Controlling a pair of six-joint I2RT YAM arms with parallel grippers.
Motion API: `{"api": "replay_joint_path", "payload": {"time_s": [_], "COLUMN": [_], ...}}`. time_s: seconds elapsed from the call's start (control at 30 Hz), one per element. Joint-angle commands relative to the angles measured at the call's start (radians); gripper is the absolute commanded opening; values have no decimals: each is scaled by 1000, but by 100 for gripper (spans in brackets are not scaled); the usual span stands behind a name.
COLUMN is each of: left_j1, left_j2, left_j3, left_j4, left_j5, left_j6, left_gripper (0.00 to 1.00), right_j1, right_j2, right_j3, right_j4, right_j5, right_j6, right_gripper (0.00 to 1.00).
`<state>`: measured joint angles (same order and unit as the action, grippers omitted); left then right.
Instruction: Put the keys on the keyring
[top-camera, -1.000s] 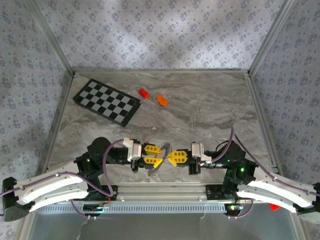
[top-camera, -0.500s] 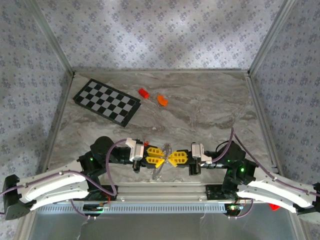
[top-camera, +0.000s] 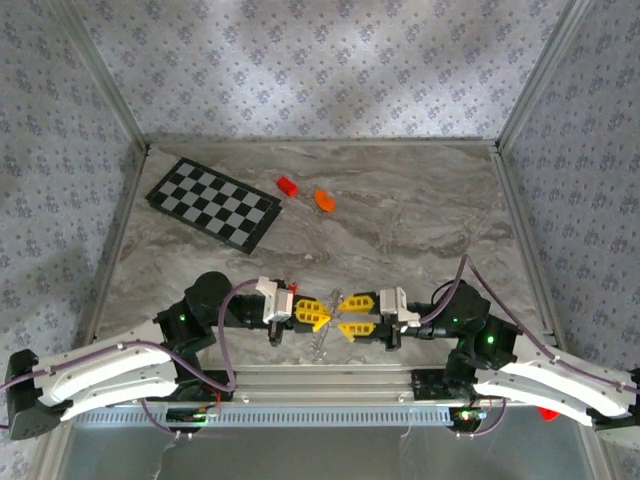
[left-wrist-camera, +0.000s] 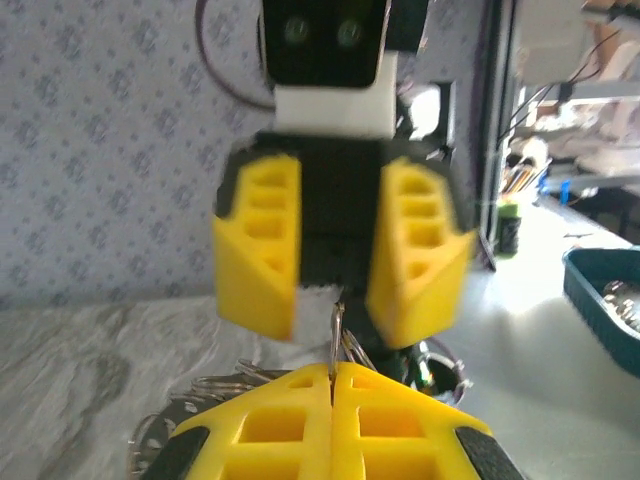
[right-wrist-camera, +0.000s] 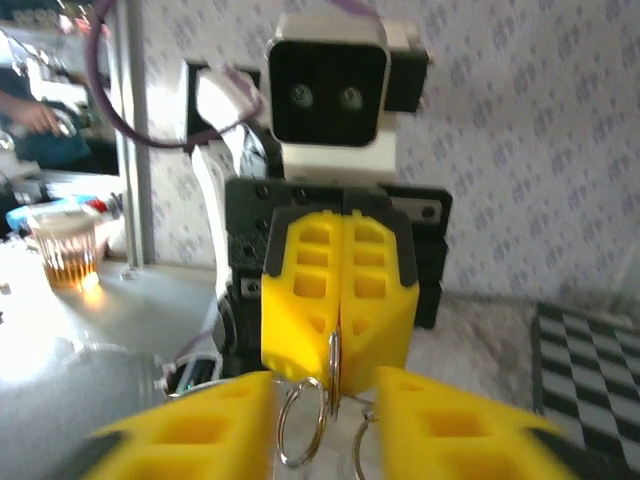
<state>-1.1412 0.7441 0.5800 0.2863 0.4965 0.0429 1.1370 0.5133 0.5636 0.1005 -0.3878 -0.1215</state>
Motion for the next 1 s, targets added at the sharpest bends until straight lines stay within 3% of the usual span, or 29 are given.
{"api": "replay_joint_path", "payload": {"time_s": [0.0,0.07,0.23,0.4,0.73,0.97], "left_j1": [-6,-6,-10,-37,-46,-46], "left_j2": [-51,-46,31,62,62,54], "left_j3": [57,66,99,109,100,104], "left_j4": [-148,-225,-325,-355,-350,-342], "left_j5": [-95,-144,-172,-200,-199,-175], "left_j6": [114,163,225,262,262,252], "left_gripper": [0,0,0,0,0,0], "right_j1": [6,16,44,87,89,87], "right_j2": [-41,-38,31,105,96,101], "right_j3": [113,157,262,324,252,198], "right_j4": [-227,-326,-536,-660,-667,-596], "right_j5": [81,138,291,363,432,378], "right_j6": [-47,-54,-110,-145,-127,-130], "right_gripper": [64,67,50,46,21,21]}}
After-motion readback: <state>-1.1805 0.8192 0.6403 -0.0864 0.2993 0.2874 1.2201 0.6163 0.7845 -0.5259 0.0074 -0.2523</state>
